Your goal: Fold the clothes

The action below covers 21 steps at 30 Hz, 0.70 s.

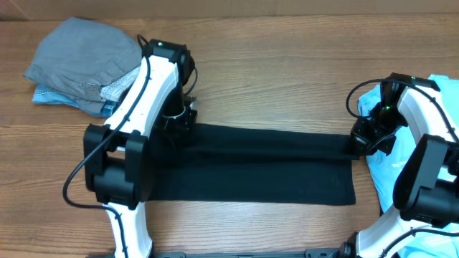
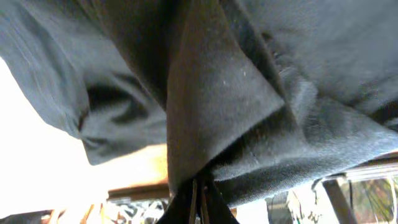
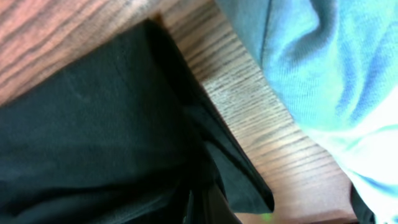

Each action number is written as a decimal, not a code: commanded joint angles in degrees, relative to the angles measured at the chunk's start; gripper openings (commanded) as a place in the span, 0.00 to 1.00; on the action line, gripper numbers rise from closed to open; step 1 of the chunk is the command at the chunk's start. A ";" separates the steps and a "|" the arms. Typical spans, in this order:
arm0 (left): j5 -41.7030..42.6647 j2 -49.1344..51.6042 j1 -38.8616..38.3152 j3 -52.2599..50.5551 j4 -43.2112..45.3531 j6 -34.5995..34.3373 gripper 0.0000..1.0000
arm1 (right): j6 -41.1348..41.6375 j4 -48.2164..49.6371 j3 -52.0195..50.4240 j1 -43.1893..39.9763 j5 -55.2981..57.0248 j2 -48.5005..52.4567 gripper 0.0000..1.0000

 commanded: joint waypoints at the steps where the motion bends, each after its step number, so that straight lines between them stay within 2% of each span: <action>1: -1.75 -2.75 -0.09 -4.63 0.00 -1.44 0.04 | -0.39 -0.55 0.11 -0.44 2.34 -1.33 0.04; 6: -1.68 -3.52 -0.09 -9.99 3.26 -3.17 0.05 | -0.37 -1.20 0.07 -0.42 2.29 -1.33 0.04; 8: -1.70 -3.52 -0.09 -10.88 3.65 -3.17 0.20 | -0.37 -1.84 0.07 -0.42 2.29 -1.33 0.10; 9: -1.68 -3.52 -0.09 -10.97 3.74 -3.17 0.26 | -0.37 -1.75 0.07 -0.44 2.32 -1.33 0.25; 10: -1.70 -3.52 -0.07 -10.93 3.80 -3.13 0.30 | -0.37 -1.46 0.07 -0.44 2.32 -1.33 0.35; 11: -1.79 -3.69 0.00 -10.75 3.80 -3.04 0.41 | -0.35 -1.05 0.07 -0.44 2.29 -1.33 0.40; 12: -1.88 -3.78 0.09 -10.49 3.85 -2.86 0.58 | -0.35 -0.63 0.09 -0.52 2.32 -1.33 0.42; 21: -1.88 -8.76 1.57 -2.56 3.78 -2.91 0.69 | -0.94 1.11 3.41 -1.51 -1.84 -4.98 0.44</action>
